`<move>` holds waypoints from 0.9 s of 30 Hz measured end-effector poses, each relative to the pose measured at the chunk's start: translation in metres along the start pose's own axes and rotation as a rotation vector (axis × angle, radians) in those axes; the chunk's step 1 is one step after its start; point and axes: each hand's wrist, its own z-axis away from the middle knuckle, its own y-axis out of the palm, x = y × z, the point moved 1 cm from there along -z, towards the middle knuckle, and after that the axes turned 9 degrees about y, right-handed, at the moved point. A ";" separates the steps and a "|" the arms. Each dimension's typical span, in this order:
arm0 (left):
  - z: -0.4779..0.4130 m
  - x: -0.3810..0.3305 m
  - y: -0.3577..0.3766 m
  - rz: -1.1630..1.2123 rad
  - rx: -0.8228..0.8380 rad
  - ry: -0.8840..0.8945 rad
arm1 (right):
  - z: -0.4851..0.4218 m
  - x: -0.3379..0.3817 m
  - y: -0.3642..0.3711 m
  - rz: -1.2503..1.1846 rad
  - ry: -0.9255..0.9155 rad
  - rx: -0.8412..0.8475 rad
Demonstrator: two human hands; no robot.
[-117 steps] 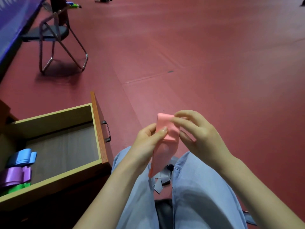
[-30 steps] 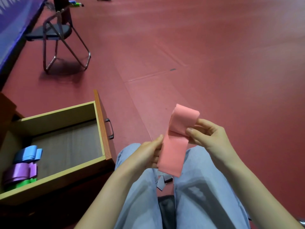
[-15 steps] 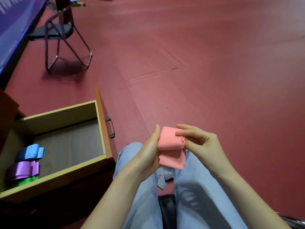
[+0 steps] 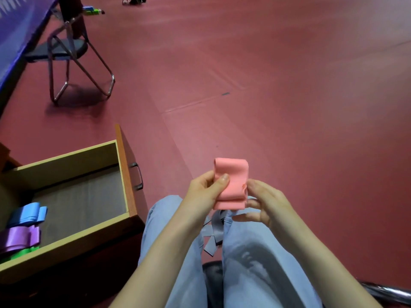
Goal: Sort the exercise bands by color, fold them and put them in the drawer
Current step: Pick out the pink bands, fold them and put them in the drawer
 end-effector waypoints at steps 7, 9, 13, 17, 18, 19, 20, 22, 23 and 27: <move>0.001 0.000 0.028 -0.035 -0.062 0.089 | 0.010 0.013 -0.019 0.023 -0.066 -0.028; 0.001 -0.001 0.027 -0.027 -0.058 0.094 | 0.008 0.013 -0.016 0.023 -0.063 -0.044; 0.002 -0.009 0.039 -0.076 -0.051 0.116 | 0.014 0.014 -0.023 -0.043 -0.076 -0.023; 0.004 -0.012 0.043 -0.128 -0.109 0.133 | 0.017 0.021 -0.026 -0.040 -0.065 0.023; 0.008 -0.014 0.043 -0.135 -0.134 0.143 | 0.016 0.024 -0.025 -0.014 -0.062 0.041; 0.008 -0.015 0.042 -0.140 -0.141 0.144 | 0.015 0.025 -0.024 -0.008 -0.067 0.047; 0.010 -0.017 0.040 -0.146 -0.165 0.154 | 0.015 0.029 -0.020 0.007 -0.071 0.064; 0.016 -0.023 0.032 -0.136 -0.208 0.166 | 0.013 0.033 -0.012 0.043 -0.081 0.104; 0.019 -0.027 0.027 -0.127 -0.233 0.180 | 0.012 0.036 -0.005 0.059 -0.083 0.128; 0.034 -0.035 0.001 -0.131 -0.316 0.201 | 0.006 0.040 0.025 0.103 -0.078 0.197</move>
